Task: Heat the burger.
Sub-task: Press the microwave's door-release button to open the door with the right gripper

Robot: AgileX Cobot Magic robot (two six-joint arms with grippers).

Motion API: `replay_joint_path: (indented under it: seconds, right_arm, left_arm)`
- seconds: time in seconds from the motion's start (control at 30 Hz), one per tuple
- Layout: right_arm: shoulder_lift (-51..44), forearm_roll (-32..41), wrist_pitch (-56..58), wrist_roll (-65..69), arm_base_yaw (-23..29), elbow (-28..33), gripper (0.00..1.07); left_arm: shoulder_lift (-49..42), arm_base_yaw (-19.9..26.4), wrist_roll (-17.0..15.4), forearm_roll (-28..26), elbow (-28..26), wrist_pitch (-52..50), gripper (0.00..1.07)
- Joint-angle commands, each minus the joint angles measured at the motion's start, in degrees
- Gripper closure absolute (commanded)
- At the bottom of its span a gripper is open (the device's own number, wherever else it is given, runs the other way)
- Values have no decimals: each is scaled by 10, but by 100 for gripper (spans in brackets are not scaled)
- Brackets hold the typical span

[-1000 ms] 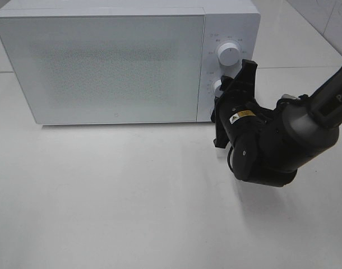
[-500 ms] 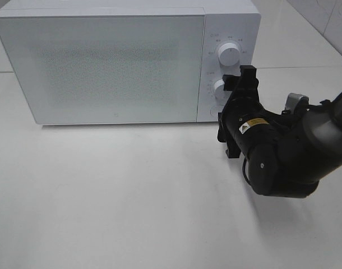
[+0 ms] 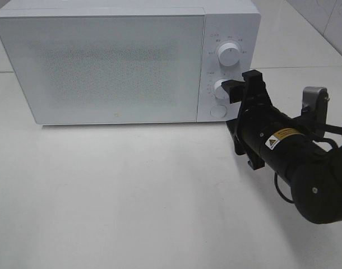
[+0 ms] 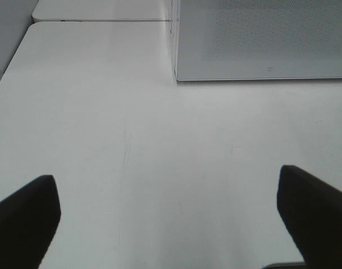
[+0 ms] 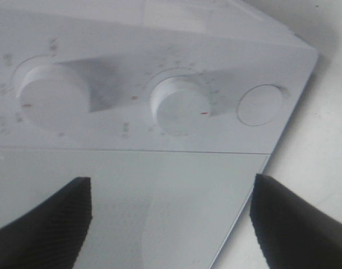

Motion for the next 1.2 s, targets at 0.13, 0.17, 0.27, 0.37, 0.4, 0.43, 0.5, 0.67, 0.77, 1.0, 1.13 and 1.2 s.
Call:
replay_joint_path:
  seconds: [0.13, 0.17, 0.27, 0.37, 0.4, 0.43, 0.5, 0.67, 0.77, 1.0, 1.13, 1.2]
  right_arm:
    - [-104, -84, 160, -167, 2, 8, 32]
    - [-104, -84, 160, -167, 2, 8, 32]
    - [-142, -84, 247, -245, 2, 8, 32]
    - [-178, -84, 338, -334, 2, 8, 32]
    - [-187, -81, 364, -360, 2, 7, 32]
    - [-207, -80, 422, -420, 2, 7, 32]
    - [-226, -80, 490, -480, 2, 2, 32]
    - [-252, -80, 645, -579, 2, -23, 32]
    - [-264, -81, 749, -633, 2, -48, 32]
    - [-307, -105, 964, -672, 2, -95, 32]
    - [-345, -134, 1048, -671, 2, -110, 32]
    - [-368, -145, 1086, -671, 2, -117, 32]
  left_arm:
    - [-11, 1, -3, 2, 2, -6, 9]
    - [-11, 1, -3, 2, 2, -6, 9]
    - [-11, 1, -3, 2, 2, -6, 9]
    - [-11, 1, -3, 2, 2, -6, 9]
    - [-11, 1, -3, 2, 2, -6, 9]
    - [-11, 1, -3, 2, 2, -6, 9]
    - [-11, 1, -3, 2, 2, -6, 9]
    - [-11, 1, -3, 2, 2, -6, 9]
    - [-11, 1, -3, 2, 2, -6, 9]
    - [-11, 1, -3, 2, 2, -6, 9]
    - [-11, 1, -3, 2, 2, -6, 9]
    - [-11, 1, -3, 2, 2, -6, 9]
